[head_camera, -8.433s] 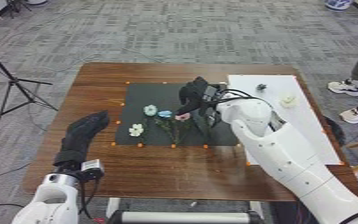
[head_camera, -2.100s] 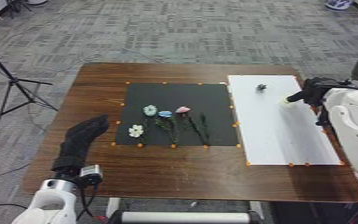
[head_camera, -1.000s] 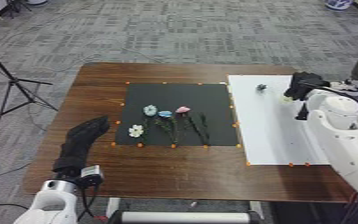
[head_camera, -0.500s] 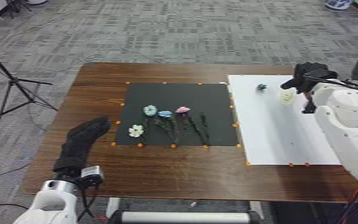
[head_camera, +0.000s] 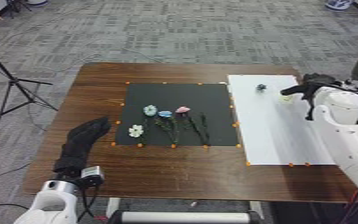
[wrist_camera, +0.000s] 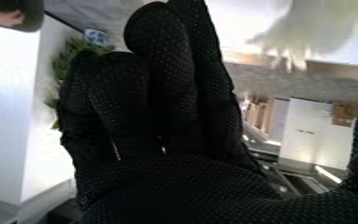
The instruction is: Arrange flowers
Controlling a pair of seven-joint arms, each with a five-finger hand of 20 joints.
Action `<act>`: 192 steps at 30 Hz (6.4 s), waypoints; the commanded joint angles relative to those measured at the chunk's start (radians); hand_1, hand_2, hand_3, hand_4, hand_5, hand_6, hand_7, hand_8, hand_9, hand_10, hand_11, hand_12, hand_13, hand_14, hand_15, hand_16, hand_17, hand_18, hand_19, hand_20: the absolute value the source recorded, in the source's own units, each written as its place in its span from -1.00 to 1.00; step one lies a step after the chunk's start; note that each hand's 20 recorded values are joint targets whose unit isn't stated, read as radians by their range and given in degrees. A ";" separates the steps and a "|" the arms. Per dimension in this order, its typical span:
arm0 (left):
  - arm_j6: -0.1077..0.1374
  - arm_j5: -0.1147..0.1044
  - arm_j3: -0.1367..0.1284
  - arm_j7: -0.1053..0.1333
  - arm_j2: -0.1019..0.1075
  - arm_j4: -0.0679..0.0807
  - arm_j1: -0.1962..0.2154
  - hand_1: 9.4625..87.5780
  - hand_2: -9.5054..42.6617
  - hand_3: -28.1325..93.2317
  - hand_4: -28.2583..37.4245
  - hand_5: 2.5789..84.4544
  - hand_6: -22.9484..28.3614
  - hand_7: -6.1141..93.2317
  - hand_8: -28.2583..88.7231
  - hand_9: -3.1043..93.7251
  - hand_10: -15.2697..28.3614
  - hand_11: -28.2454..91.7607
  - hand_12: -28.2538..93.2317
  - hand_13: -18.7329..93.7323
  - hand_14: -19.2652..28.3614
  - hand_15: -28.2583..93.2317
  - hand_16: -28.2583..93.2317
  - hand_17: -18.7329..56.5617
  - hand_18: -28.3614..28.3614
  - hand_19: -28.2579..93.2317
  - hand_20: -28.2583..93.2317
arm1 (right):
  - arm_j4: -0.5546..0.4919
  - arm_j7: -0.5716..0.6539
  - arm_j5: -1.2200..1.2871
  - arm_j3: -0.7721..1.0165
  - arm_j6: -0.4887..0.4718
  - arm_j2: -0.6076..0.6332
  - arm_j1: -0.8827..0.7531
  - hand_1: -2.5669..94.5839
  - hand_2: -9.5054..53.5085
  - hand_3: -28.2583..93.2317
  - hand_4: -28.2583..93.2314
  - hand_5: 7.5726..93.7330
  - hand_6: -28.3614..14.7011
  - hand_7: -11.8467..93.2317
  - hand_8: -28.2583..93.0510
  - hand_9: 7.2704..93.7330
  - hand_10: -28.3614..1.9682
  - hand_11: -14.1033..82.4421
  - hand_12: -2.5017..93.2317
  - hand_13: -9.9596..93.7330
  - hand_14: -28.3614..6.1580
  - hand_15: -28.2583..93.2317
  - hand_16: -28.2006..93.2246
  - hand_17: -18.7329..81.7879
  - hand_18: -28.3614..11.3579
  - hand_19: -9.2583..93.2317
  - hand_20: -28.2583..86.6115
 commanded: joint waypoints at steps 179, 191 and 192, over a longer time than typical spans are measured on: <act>-0.017 -0.006 -0.016 -0.008 0.001 -0.015 0.016 -0.55 -0.67 0.60 -0.77 0.06 0.09 -0.58 -0.65 -0.02 0.28 -0.21 -0.36 -0.10 0.50 -0.30 -0.51 -0.47 0.43 -0.44 -0.31 | 0.118 -0.232 -0.255 -0.151 0.102 -0.099 0.167 -0.65 -1.00 0.57 -0.90 0.05 0.15 -0.40 -0.70 0.36 -0.17 -0.07 -0.40 0.28 -0.41 0.48 -0.01 -0.20 -0.86 0.39 0.32; -0.031 0.004 -0.003 -0.001 -0.004 -0.011 0.000 -0.55 -0.68 0.61 -0.77 0.06 0.09 -0.58 -0.64 -0.02 0.29 -0.22 -0.36 -0.10 0.50 -0.30 -0.51 -0.47 0.43 -0.44 -0.31 | 0.219 -0.238 -0.314 -0.112 0.105 -0.169 0.168 -0.65 -1.00 0.57 -0.91 0.08 0.15 -0.39 -0.70 0.39 -0.15 -0.07 -0.40 0.30 -0.39 0.48 0.00 -0.19 -0.87 0.40 0.33; -0.032 0.005 -0.004 -0.001 -0.004 -0.010 0.000 -0.55 -0.68 0.61 -0.77 0.06 0.09 -0.58 -0.64 -0.02 0.29 -0.21 -0.36 -0.10 0.50 -0.30 -0.51 -0.47 0.43 -0.44 -0.31 | 0.219 -0.239 -0.318 -0.113 0.110 -0.170 0.167 -0.65 -1.00 0.57 -0.91 0.08 0.15 -0.40 -0.71 0.39 -0.15 -0.07 -0.39 0.30 -0.39 0.48 0.00 -0.19 -0.87 0.40 0.33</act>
